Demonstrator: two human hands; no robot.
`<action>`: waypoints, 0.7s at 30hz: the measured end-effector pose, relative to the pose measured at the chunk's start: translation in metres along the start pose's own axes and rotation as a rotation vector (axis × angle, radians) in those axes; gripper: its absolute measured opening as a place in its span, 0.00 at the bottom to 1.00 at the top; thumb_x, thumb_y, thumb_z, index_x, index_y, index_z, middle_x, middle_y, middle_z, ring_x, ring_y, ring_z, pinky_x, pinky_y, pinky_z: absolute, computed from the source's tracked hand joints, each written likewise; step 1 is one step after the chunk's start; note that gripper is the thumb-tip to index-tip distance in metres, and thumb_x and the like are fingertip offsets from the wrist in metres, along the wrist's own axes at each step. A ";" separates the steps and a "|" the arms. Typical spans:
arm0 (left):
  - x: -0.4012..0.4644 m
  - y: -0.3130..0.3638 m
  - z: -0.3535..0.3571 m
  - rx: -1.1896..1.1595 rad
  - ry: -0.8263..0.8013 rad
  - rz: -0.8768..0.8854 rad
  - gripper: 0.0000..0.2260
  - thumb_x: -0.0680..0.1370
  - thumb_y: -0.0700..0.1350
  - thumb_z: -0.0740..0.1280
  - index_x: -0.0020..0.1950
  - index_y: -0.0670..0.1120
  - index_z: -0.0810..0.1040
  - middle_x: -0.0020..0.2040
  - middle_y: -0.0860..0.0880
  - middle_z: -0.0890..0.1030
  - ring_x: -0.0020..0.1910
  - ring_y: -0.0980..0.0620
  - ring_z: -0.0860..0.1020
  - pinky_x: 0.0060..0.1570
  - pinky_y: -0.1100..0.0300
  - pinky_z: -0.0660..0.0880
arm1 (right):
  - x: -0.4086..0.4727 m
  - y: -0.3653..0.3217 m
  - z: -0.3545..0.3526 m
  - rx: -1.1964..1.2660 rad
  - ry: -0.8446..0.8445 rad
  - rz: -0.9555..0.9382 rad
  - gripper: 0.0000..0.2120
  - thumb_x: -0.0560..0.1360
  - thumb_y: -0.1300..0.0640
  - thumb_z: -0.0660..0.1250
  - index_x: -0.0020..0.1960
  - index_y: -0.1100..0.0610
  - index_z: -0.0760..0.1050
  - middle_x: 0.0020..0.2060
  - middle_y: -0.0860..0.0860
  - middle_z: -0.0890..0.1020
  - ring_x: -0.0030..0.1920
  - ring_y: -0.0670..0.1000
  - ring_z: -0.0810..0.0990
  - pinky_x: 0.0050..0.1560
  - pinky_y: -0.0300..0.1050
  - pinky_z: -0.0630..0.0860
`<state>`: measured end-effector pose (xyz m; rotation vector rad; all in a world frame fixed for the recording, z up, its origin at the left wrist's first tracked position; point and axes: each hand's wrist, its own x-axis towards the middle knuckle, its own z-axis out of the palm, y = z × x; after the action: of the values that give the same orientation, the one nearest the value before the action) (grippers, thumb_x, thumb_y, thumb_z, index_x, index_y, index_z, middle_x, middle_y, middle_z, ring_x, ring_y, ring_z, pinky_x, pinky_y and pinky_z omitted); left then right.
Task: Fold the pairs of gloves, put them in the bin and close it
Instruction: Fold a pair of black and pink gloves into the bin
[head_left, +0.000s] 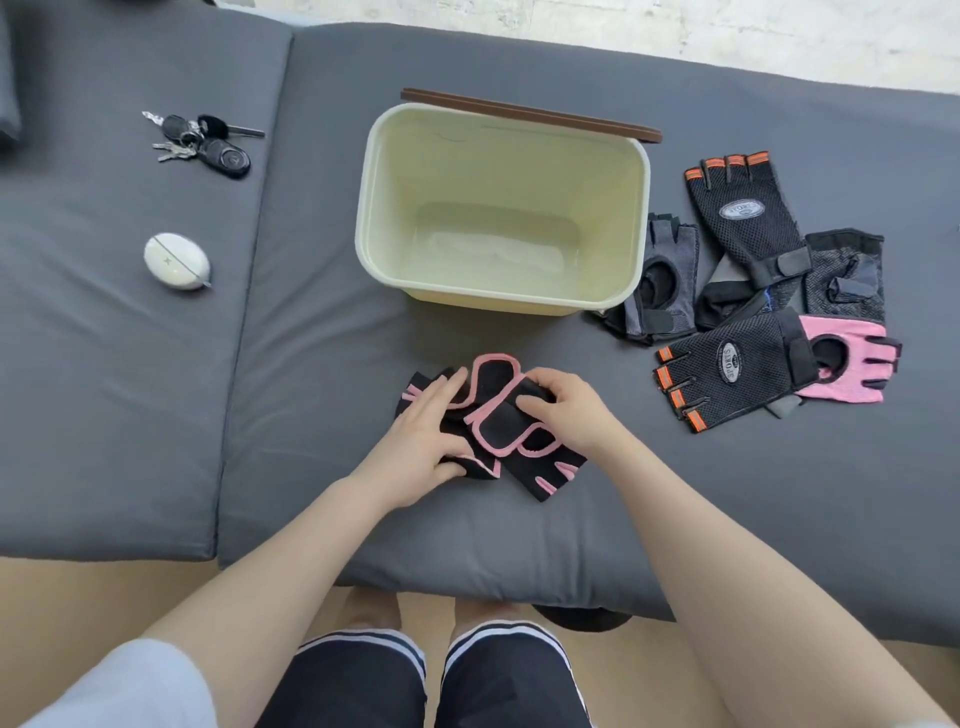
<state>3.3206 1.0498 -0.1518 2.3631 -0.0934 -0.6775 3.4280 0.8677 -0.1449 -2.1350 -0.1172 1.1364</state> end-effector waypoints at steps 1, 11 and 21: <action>-0.003 -0.001 -0.001 -0.027 0.022 -0.025 0.03 0.74 0.45 0.69 0.45 0.47 0.81 0.76 0.53 0.45 0.75 0.48 0.53 0.68 0.47 0.62 | 0.002 -0.003 0.007 -0.054 -0.036 -0.001 0.05 0.74 0.56 0.62 0.45 0.48 0.75 0.41 0.47 0.81 0.48 0.53 0.77 0.58 0.52 0.71; -0.011 -0.019 0.022 -0.126 0.118 -0.130 0.08 0.75 0.41 0.67 0.53 0.42 0.80 0.77 0.44 0.51 0.75 0.47 0.53 0.71 0.61 0.53 | 0.001 -0.013 0.063 -0.297 -0.151 0.148 0.17 0.80 0.52 0.49 0.37 0.53 0.71 0.60 0.51 0.70 0.62 0.56 0.64 0.59 0.52 0.59; -0.021 -0.007 0.031 0.034 0.259 -0.123 0.12 0.67 0.38 0.74 0.49 0.42 0.80 0.56 0.39 0.75 0.55 0.39 0.76 0.55 0.46 0.75 | -0.003 -0.006 0.071 -0.110 0.258 0.019 0.20 0.75 0.65 0.59 0.63 0.51 0.74 0.63 0.47 0.75 0.64 0.56 0.67 0.63 0.49 0.64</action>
<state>3.2861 1.0422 -0.1668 2.4826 0.1555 -0.4230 3.3741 0.9094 -0.1655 -2.3650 -0.0414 0.8730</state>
